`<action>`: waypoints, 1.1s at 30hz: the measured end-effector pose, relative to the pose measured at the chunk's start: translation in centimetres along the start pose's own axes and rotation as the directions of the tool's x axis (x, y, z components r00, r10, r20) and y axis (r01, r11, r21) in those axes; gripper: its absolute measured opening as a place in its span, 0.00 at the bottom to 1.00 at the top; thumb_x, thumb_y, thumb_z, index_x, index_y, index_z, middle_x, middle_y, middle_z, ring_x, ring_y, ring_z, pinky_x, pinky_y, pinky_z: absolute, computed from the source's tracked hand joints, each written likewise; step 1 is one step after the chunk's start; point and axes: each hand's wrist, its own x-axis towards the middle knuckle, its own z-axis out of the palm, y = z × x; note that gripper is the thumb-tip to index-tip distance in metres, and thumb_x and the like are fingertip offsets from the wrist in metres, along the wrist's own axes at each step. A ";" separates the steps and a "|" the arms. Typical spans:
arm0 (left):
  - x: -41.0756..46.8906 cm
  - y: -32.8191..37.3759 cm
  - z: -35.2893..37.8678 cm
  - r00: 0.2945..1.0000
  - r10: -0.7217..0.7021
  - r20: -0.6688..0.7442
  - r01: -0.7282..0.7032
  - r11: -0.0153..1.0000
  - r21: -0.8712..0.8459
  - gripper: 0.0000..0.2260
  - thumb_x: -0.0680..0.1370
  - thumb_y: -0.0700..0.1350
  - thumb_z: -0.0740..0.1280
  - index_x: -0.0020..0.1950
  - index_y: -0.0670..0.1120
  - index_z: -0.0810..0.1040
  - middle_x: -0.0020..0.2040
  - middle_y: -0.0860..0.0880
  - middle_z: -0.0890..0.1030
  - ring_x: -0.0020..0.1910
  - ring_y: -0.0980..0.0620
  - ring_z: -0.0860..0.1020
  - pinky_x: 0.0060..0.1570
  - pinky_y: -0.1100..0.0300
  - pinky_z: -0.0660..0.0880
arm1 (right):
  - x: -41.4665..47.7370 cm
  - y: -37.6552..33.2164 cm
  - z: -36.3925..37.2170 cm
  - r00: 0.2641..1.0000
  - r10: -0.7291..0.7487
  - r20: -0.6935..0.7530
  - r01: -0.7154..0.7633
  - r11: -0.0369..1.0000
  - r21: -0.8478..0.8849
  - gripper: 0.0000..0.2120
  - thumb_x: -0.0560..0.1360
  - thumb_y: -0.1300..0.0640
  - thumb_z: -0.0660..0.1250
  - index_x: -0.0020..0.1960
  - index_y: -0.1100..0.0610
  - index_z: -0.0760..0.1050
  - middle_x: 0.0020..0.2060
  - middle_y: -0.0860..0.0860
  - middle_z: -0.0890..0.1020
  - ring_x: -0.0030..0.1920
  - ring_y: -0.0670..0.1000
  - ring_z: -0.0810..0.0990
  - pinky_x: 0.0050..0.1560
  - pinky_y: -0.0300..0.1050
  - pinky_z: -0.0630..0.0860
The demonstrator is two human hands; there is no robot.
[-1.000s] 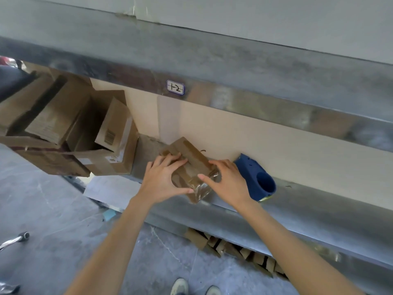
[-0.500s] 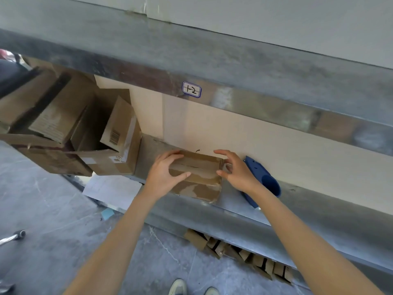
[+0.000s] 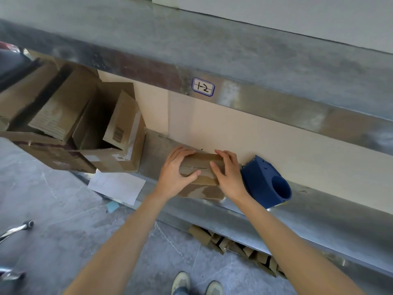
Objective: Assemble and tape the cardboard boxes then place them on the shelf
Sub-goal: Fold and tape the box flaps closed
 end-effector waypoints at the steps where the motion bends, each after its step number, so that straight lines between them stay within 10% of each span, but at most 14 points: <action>1: 0.1 0.1 0.0 1.000 0.002 -0.005 -0.002 1.000 0.003 0.23 0.70 0.46 0.78 0.64 0.45 0.78 0.63 0.51 0.78 0.69 0.54 0.69 0.70 0.58 0.65 | 0.1 0.2 0.1 1.000 0.001 0.001 -0.001 1.000 0.016 0.21 0.81 0.50 0.62 0.72 0.55 0.67 0.66 0.49 0.65 0.66 0.46 0.67 0.70 0.44 0.65; 11: -0.4 0.5 -1.5 0.993 -0.060 0.098 0.067 0.995 -0.067 0.25 0.72 0.45 0.77 0.68 0.46 0.75 0.67 0.52 0.73 0.70 0.56 0.66 0.73 0.57 0.62 | 1.9 0.5 -1.2 0.993 -0.079 0.090 0.078 0.997 0.015 0.21 0.79 0.48 0.66 0.70 0.48 0.68 0.62 0.43 0.67 0.63 0.43 0.69 0.67 0.40 0.67; 17: -2.0 0.0 -3.4 0.960 -0.126 0.250 0.115 0.992 0.058 0.40 0.68 0.68 0.72 0.76 0.53 0.67 0.73 0.59 0.66 0.72 0.59 0.61 0.71 0.58 0.61 | 3.5 -0.3 -1.5 0.982 -0.189 0.011 0.188 0.965 -0.183 0.20 0.76 0.45 0.68 0.66 0.47 0.71 0.61 0.41 0.70 0.60 0.43 0.71 0.55 0.42 0.72; 23: -3.5 0.6 -3.5 0.958 -0.141 0.251 0.086 0.972 0.218 0.51 0.64 0.75 0.68 0.80 0.52 0.59 0.73 0.63 0.60 0.66 0.60 0.58 0.68 0.57 0.63 | 2.2 -0.9 -1.1 0.972 -0.233 0.033 0.235 0.948 -0.215 0.23 0.77 0.44 0.66 0.69 0.50 0.68 0.67 0.46 0.68 0.66 0.46 0.66 0.64 0.44 0.69; 33: -6.0 2.4 -2.0 0.961 -0.224 0.160 0.197 0.965 0.170 0.52 0.62 0.73 0.71 0.80 0.51 0.59 0.69 0.65 0.61 0.66 0.58 0.60 0.69 0.57 0.64 | -2.3 0.8 -1.9 0.998 -0.057 -0.030 0.048 0.969 -0.241 0.23 0.77 0.41 0.65 0.68 0.49 0.69 0.65 0.50 0.66 0.64 0.50 0.68 0.52 0.44 0.73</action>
